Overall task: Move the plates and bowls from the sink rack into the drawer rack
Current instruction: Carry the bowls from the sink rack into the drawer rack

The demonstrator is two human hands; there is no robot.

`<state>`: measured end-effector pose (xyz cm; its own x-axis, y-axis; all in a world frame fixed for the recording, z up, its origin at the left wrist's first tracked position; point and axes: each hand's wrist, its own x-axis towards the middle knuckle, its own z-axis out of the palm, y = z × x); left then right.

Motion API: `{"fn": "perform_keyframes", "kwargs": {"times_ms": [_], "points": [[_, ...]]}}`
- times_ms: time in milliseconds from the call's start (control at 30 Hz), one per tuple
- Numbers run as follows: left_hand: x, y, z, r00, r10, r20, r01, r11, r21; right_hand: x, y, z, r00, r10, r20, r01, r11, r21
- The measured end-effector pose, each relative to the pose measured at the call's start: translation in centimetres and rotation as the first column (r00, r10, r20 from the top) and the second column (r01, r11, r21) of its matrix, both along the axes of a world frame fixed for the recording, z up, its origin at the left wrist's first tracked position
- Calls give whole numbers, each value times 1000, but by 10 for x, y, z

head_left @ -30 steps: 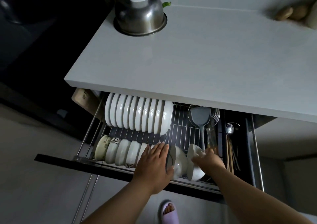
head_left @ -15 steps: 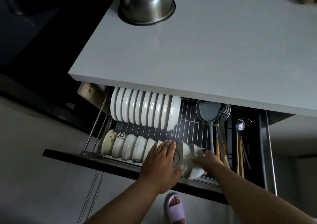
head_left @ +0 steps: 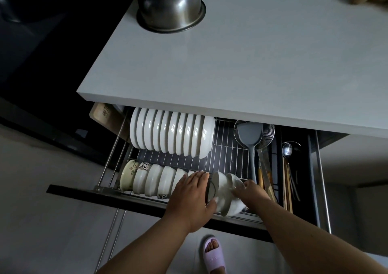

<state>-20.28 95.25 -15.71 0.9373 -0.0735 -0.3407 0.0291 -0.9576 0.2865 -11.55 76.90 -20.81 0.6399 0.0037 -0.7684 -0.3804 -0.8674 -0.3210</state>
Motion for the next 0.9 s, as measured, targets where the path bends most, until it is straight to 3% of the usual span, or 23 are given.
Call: {"fn": "perform_keyframes", "kwargs": {"times_ms": [233, 433, 567, 900], "points": [[0, -2, 3, 999, 28, 28, -27, 999, -42, -10, -8, 24, 976, 70, 207, -72, 997, 3], [2, -9, 13, 986, 146, -75, -151, 987, -64, -24, -33, 66, 918, 149, 368, -172, 985, 32], [11, -32, 18, 965, 233, -119, -247, 962, -119, -35, -71, 94, 878, 99, 468, -136, 990, 46], [41, -173, 49, 998, -27, -50, 15, 975, -222, -62, -208, 141, 784, -141, 604, 141, 989, 49]]}}
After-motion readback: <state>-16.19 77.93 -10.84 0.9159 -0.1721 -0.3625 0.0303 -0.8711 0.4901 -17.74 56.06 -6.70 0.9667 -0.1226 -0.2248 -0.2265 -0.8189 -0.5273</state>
